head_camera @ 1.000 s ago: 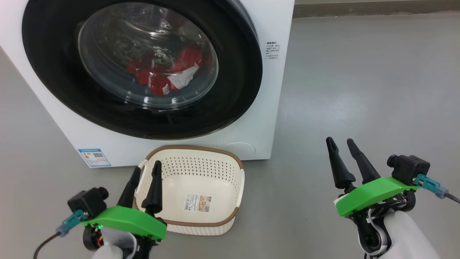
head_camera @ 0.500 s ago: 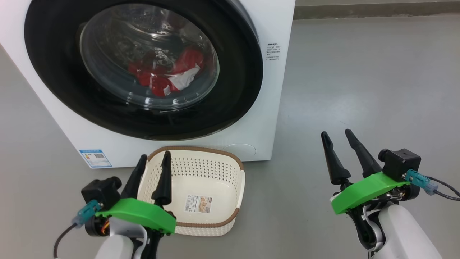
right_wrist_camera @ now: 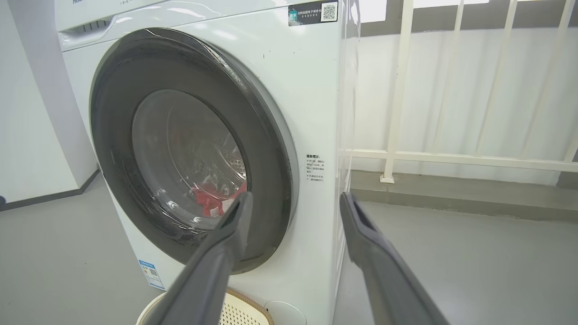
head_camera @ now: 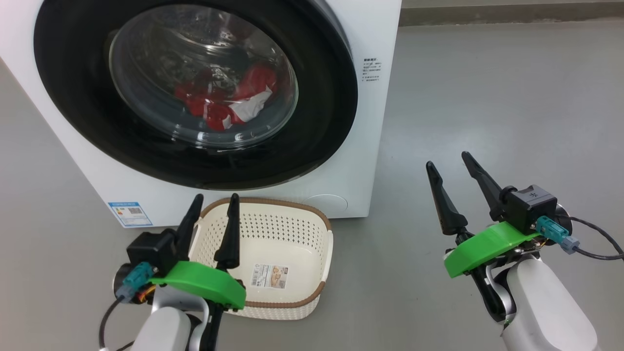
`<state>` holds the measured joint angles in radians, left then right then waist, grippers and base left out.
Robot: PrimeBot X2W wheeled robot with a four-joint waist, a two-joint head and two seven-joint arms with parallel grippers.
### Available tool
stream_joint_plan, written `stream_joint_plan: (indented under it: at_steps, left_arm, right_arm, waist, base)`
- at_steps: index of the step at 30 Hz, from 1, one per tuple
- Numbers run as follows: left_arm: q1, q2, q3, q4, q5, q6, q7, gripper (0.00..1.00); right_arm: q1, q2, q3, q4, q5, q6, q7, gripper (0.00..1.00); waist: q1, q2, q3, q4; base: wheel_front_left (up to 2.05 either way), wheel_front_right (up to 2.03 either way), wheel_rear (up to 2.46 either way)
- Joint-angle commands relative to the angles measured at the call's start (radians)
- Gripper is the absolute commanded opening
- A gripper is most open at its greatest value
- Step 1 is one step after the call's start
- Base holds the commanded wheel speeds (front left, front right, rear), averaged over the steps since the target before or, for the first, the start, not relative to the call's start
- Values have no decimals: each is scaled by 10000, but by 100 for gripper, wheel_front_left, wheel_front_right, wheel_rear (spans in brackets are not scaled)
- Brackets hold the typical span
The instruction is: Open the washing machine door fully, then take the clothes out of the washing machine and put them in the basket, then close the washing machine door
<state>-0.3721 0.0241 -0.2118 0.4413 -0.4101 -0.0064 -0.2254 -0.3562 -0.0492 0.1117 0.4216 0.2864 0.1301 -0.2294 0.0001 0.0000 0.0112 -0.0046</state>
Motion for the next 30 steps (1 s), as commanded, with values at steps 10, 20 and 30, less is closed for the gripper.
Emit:
stream_joint_plan:
  at_steps: [10, 20, 30]
  left_arm:
    - [-667, 262, 295, -45, 1025, 221, -364, 100]
    - [-617, 262, 540, -118, 1033, 316, -364, 100]
    - [-467, 262, 648, -129, 1025, 375, -364, 100]
  right_arm:
    - [-641, -11, 204, -113, -1037, 6, -323, 100]
    - [-638, -10, -41, 48, -888, 6, -323, 100]
    - [-552, -10, -145, 46, -823, 6, -323, 100]
  waist:
    - [0, 0, 7, -9]
    - [0, 0, 58, -29]
    - [0, 0, 24, 42]
  base:
    - [0, 0, 0]
    - [0, 0, 0]
    - [0, 0, 0]
